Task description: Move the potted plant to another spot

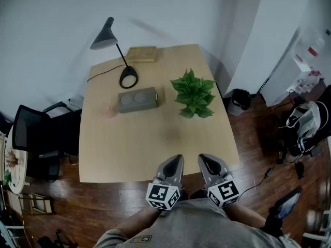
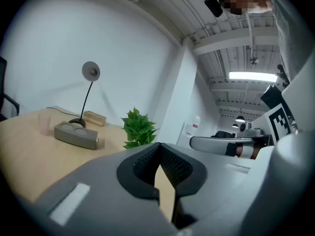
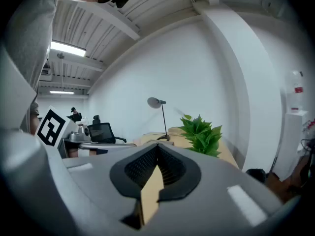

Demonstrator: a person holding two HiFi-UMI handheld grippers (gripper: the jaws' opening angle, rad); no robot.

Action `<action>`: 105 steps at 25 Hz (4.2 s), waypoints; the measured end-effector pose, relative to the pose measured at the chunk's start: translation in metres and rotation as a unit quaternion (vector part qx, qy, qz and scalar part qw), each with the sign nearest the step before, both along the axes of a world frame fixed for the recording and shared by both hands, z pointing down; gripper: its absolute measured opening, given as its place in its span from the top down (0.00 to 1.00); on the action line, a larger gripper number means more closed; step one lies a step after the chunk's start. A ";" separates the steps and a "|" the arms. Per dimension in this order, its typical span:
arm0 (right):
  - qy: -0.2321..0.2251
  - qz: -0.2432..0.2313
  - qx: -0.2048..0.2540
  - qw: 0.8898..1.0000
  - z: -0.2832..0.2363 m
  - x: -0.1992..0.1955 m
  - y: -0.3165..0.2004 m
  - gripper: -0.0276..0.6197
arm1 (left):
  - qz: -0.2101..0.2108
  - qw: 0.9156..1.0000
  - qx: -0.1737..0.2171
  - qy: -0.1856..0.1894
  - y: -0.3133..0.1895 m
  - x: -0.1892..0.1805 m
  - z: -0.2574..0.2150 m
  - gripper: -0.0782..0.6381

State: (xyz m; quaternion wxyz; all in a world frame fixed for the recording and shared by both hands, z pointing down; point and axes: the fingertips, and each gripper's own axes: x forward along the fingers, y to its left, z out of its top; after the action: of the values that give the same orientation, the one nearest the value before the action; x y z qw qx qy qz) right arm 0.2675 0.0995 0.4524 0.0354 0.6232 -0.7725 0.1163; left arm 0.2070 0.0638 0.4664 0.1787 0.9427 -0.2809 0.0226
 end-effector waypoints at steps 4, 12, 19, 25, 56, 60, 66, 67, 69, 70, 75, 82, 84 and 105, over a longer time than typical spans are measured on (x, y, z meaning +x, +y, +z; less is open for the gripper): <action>0.001 0.004 -0.018 1.000 0.012 0.025 -0.033 0.95 | -0.011 1.000 -0.013 -0.008 -0.035 0.014 0.014 0.89; 0.000 -0.025 -0.041 0.999 0.040 0.063 -0.083 0.95 | -0.033 0.998 -0.034 -0.037 -0.082 0.055 0.045 0.89; 0.013 -0.056 -0.081 0.995 0.091 0.093 -0.115 0.95 | -0.042 0.993 -0.062 -0.093 -0.116 0.077 0.099 0.89; 0.019 -0.067 -0.135 0.988 0.162 0.112 -0.126 0.93 | -0.049 0.986 -0.089 -0.134 -0.132 0.083 0.157 0.89; 0.132 -0.285 -0.110 0.943 0.221 0.142 -0.227 0.31 | 0.194 0.959 0.088 -0.185 -0.216 0.153 0.196 0.45; 0.143 -0.278 -0.113 0.943 0.218 0.146 -0.234 0.32 | 0.217 0.948 0.108 -0.208 -0.214 0.166 0.197 0.44; 0.140 -0.278 -0.100 0.945 0.216 0.148 -0.234 0.38 | 0.206 0.947 0.117 -0.217 -0.204 0.175 0.199 0.48; 0.142 -0.280 -0.102 0.944 0.216 0.148 -0.234 0.39 | 0.204 0.948 0.115 -0.217 -0.205 0.175 0.199 0.48; 0.147 -0.283 -0.103 0.942 0.214 0.146 -0.234 0.39 | 0.200 0.949 0.111 -0.216 -0.206 0.173 0.197 0.48; 0.149 -0.285 -0.103 0.941 0.212 0.144 -0.235 0.39 | 0.197 0.950 0.109 -0.216 -0.206 0.171 0.195 0.48; 0.159 -0.296 -0.094 0.937 0.194 0.130 -0.239 0.39 | 0.178 0.953 0.115 -0.216 -0.210 0.156 0.176 0.48; 0.175 -0.321 -0.057 0.929 0.137 0.098 -0.243 0.39 | 0.142 0.959 0.140 -0.202 -0.208 0.127 0.117 0.48; 0.180 -0.327 -0.045 0.927 0.117 0.087 -0.242 0.39 | 0.129 0.960 0.148 -0.199 -0.207 0.115 0.097 0.49; 0.188 -0.403 0.037 0.895 -0.003 -0.116 -0.221 0.39 | 0.017 0.959 0.185 -0.212 -0.179 -0.089 -0.024 0.49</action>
State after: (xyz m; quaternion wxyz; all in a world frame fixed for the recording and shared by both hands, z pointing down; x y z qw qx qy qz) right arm 0.1513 -0.1211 0.4492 0.2004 0.2691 -0.9404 -0.0559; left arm 0.1179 -0.1147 0.4429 -0.0627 0.9374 -0.2958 0.1727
